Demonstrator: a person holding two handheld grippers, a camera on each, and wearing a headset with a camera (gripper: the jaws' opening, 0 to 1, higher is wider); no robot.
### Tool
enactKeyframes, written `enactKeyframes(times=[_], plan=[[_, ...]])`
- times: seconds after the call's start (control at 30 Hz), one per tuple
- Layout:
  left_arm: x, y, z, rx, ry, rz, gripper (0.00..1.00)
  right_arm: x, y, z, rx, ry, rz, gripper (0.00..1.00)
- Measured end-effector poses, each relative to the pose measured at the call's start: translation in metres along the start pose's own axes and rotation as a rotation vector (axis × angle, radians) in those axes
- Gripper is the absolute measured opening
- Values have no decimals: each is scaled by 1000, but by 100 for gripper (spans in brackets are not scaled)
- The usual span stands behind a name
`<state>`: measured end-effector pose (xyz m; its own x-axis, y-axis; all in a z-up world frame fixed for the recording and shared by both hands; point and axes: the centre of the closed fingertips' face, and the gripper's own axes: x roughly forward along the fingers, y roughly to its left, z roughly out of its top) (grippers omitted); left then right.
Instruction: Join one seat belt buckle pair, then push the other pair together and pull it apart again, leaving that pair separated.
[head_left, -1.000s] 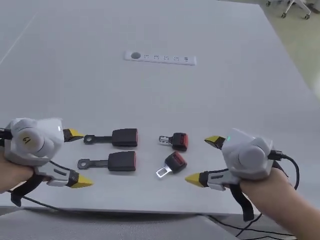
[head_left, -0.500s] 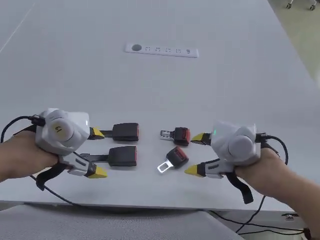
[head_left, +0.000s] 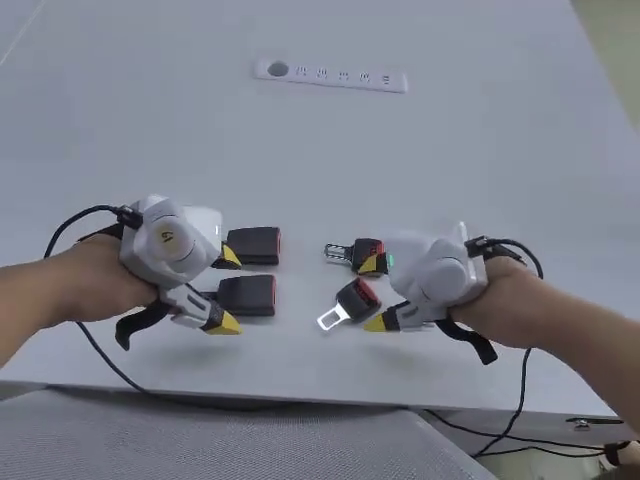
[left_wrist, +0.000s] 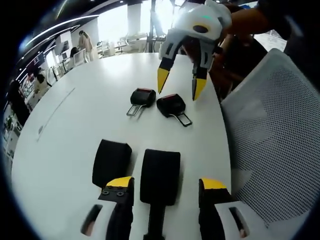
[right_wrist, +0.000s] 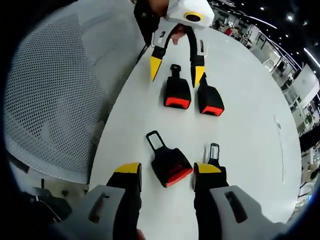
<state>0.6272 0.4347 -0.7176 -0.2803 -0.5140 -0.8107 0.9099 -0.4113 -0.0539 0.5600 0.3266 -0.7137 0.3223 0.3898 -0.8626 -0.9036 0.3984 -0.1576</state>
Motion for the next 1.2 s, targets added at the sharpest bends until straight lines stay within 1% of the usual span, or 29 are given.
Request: enactKeyframes(times=[0.1, 0.13, 0.17, 0.2, 0.3, 0.4, 0.5, 0.6, 0.7, 0.8, 0.93, 1.0, 1.03, 1.1, 1.2], plan=[[4, 3, -1, 7, 9, -6, 49, 4, -2, 1, -26, 8, 14, 39], [5, 3, -1, 10, 10, -11, 48, 5, -1, 0, -44, 17, 28, 39], [6, 4, -1, 12, 13, -14, 47, 8, -2, -3, -66, 36, 32, 38], [8, 4, -2, 14, 20, -17, 47, 9, -2, -4, -73, 43, 37, 39], [11, 6, -5, 39, 41, -23, 43, 14, -1, -10, -67, 47, 74, 35], [16, 8, -7, 46, 48, -35, 40, 16, -2, -11, -82, 50, 87, 34], [19, 7, -8, 65, 65, -43, 39, 18, -3, -13, -88, 58, 95, 33], [22, 6, -7, 76, 75, -50, 38, 17, -2, -14, -76, 55, 102, 33], [24, 5, -6, 85, 79, -64, 37, 16, -2, -16, -64, 55, 96, 32], [25, 6, -4, 92, 80, -64, 36, 13, -2, -19, -14, 51, 81, 31], [25, 5, -4, 103, 73, -60, 36, 13, -1, -20, 32, 40, 55, 31], [25, 6, -4, 109, 75, -58, 36, 13, -1, -20, 44, 31, 48, 31], [25, 6, -5, 111, 76, -58, 35, 12, -1, -20, 63, 24, 43, 31], [25, 6, -5, 115, 78, -56, 35, 12, -1, -22, 96, 24, 40, 31], [25, 4, -4, 129, 84, -50, 35, 11, -1, -23, 119, 18, 34, 31]])
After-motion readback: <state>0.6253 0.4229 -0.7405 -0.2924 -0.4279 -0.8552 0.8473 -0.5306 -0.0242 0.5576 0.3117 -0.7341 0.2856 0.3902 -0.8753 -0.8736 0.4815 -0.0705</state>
